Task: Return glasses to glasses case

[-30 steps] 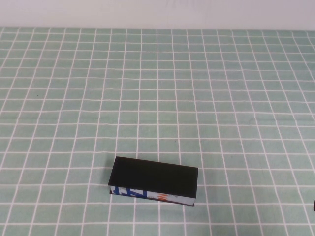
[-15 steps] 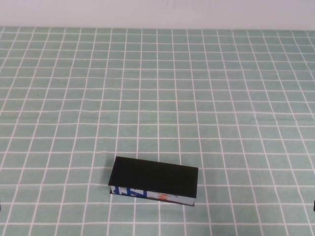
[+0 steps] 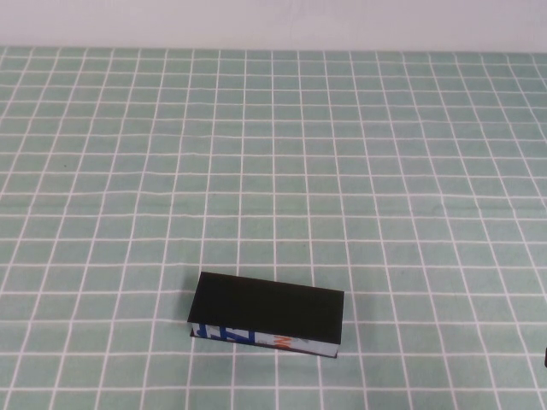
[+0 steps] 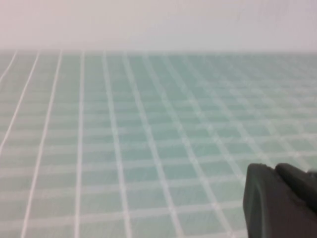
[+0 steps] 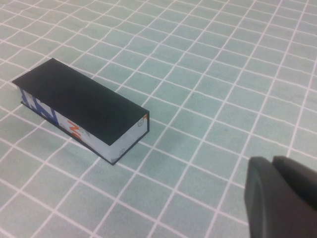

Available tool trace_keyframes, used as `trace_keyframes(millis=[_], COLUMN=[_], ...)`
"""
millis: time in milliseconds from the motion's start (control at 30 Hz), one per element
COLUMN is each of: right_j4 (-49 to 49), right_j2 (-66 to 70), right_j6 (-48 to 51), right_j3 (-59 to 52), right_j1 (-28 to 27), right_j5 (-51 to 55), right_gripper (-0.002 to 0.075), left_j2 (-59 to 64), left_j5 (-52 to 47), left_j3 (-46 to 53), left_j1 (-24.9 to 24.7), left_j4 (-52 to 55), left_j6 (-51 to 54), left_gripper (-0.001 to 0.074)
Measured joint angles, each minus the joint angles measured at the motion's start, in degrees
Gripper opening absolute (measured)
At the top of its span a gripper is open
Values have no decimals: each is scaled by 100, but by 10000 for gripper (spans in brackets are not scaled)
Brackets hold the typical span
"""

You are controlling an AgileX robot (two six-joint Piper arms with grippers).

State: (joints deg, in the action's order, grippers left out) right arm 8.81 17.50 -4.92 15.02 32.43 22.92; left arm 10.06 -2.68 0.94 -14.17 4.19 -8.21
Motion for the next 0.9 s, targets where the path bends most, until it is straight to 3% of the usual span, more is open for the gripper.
trace_keyframes(millis=[267, 367, 900], right_j4=[0, 0, 0], right_j2=[0, 0, 0], right_j6=[0, 0, 0], right_j3=[0, 0, 0], right_j1=[0, 0, 0], right_j5=[0, 10, 10], right_gripper=[-13, -13, -13], left_j2=[-1040, -1053, -1053], left_j5=[-1680, -1765, -1802], left_j3=[51, 51, 51], left_j1=[631, 836, 847], left_j4=[6, 153, 436], left_j6=[-23, -16, -26], left_gripper=[-2, -2, -2])
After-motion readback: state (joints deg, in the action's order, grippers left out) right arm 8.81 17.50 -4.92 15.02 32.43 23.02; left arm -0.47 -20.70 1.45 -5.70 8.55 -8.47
